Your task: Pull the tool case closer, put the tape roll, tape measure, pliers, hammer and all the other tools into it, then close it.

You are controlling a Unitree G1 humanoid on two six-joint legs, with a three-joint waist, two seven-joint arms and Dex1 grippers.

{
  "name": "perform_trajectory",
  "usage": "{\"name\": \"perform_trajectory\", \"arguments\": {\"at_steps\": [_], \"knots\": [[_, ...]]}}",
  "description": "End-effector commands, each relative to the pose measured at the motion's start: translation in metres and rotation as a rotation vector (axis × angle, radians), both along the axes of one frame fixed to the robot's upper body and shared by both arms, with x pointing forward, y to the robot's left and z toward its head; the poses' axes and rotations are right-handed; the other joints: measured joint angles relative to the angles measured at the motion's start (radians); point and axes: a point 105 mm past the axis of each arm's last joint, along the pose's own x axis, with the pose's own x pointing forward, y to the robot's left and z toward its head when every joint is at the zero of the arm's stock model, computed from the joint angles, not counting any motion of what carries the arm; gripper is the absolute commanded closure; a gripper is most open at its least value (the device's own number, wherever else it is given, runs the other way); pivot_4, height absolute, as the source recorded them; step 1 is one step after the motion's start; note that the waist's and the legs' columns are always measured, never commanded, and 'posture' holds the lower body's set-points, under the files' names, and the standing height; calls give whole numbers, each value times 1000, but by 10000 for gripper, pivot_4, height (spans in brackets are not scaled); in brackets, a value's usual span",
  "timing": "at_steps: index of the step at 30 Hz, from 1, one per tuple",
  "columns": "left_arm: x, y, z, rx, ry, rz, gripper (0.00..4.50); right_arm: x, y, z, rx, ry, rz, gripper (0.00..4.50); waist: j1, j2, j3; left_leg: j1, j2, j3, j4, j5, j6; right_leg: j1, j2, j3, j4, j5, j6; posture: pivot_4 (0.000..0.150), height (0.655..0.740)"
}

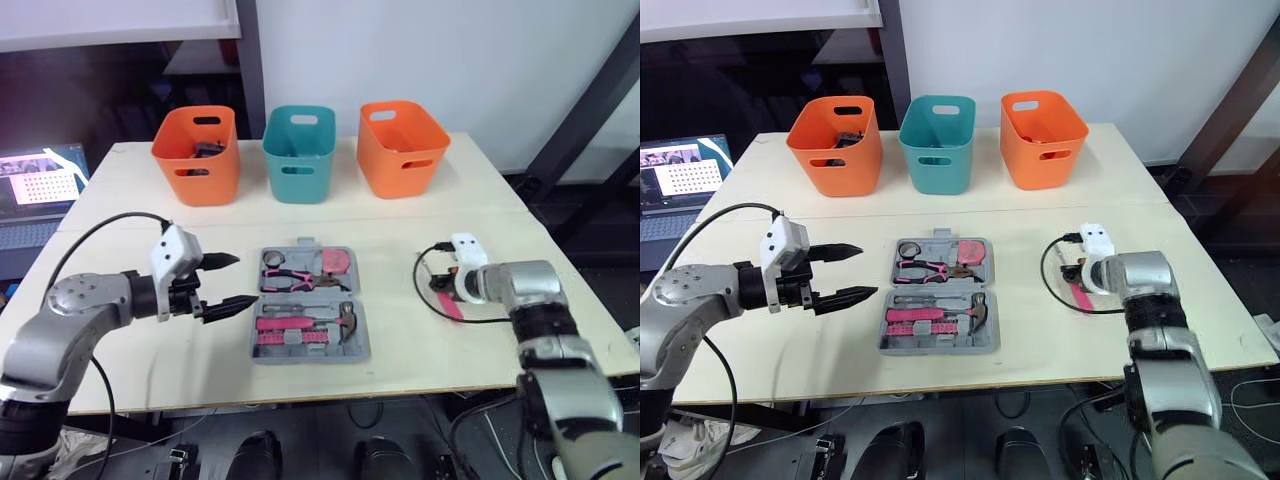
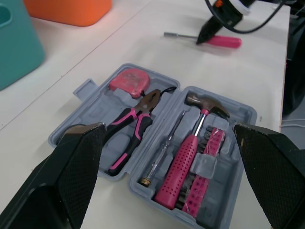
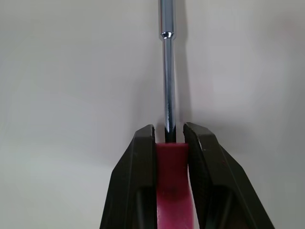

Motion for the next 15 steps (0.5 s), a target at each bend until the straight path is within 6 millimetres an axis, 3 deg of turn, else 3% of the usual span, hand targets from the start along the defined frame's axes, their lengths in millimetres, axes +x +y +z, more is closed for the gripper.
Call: {"name": "perform_trajectory", "arguments": {"at_steps": [1,10,15], "knots": [[-2,2,7,3,-29,-7,0,-15,24,23,17,-56,25,41216,1,0,0,0,0,0,0,0,0,0,0,0,0,0,0,1500,7400],[0,5,2,10,-12,-8,0,-36,47,13,-5,-49,11,41216,2,0,0,-1,0,0,1,0,0,0,0,0,-1,-2,-3,1500,7400],[-2,7,0,7,-8,-1,0,-49,47,5,-21,-10,-12,41216,1,0,0,-1,0,0,1,0,0,0,0,0,-1,0,-1,1500,7400]]}}
